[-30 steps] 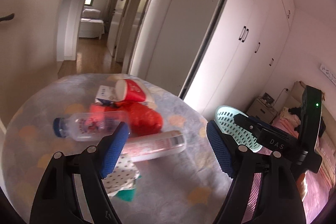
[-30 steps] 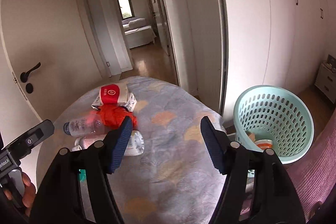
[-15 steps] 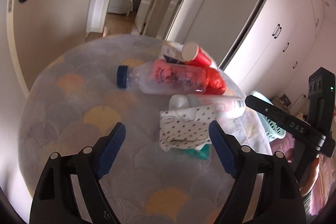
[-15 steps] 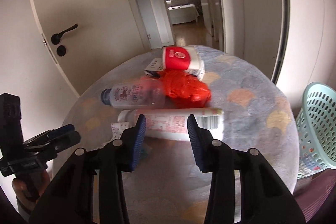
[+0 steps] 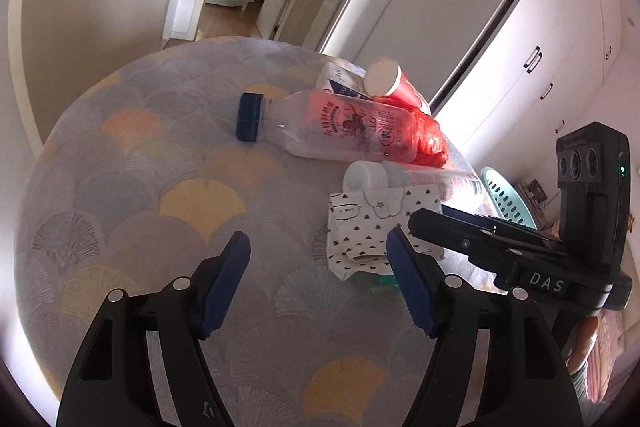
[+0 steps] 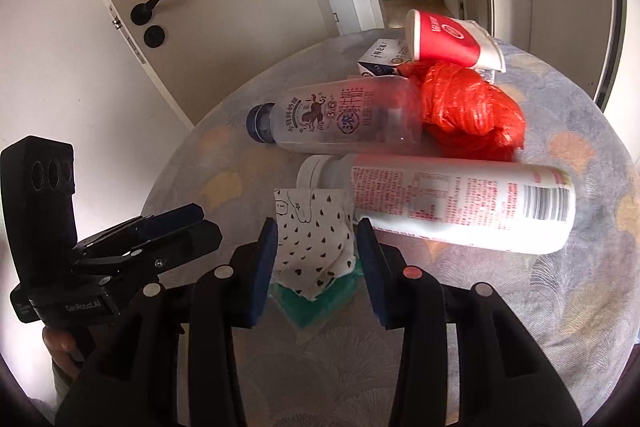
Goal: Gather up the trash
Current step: 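Grasp the polka-dot paper with the right tool while the left tool grasps the green packet, then carry the green packet and polka-dot paper to the basket and release both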
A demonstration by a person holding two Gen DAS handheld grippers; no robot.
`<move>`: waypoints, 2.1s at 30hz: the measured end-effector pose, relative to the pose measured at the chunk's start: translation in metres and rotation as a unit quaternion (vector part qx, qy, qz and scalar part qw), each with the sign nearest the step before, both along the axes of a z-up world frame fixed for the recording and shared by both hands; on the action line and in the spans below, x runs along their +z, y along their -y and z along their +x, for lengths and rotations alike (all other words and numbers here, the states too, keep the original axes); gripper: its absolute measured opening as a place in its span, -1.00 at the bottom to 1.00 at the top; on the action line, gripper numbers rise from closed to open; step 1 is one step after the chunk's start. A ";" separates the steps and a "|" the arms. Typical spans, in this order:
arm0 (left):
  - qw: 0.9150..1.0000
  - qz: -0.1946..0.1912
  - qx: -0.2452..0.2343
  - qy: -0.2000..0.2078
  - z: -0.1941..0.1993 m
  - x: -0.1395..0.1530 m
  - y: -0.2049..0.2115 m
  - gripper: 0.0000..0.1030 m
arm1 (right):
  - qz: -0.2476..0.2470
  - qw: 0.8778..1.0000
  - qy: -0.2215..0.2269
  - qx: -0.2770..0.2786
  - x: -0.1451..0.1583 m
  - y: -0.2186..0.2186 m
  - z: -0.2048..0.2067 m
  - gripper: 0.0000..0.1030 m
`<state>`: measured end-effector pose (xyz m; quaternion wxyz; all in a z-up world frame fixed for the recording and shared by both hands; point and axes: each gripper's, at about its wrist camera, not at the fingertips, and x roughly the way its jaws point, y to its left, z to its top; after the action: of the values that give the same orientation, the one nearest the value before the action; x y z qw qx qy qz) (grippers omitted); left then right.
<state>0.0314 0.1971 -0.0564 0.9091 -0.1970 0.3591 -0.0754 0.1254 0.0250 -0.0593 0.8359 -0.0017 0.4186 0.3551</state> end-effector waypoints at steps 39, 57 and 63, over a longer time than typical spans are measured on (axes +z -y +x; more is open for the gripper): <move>0.987 0.102 -0.120 0.015 0.009 0.035 0.130 -0.27 | 0.041 0.975 0.131 -0.175 0.052 0.171 -0.042 -0.95; 0.952 0.085 -0.283 0.081 0.135 0.093 0.343 -0.27 | -0.018 0.892 0.139 -0.429 0.063 0.344 0.023 -0.95; 0.947 0.080 -0.310 0.039 0.184 0.055 0.401 -0.27 | -0.028 0.872 0.094 -0.479 0.035 0.392 0.055 -0.95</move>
<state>0.2155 -0.2035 -0.0019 0.8672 0.0005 0.3714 -0.3318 0.1809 -0.3675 -0.0244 0.9384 0.1427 0.2974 -0.1029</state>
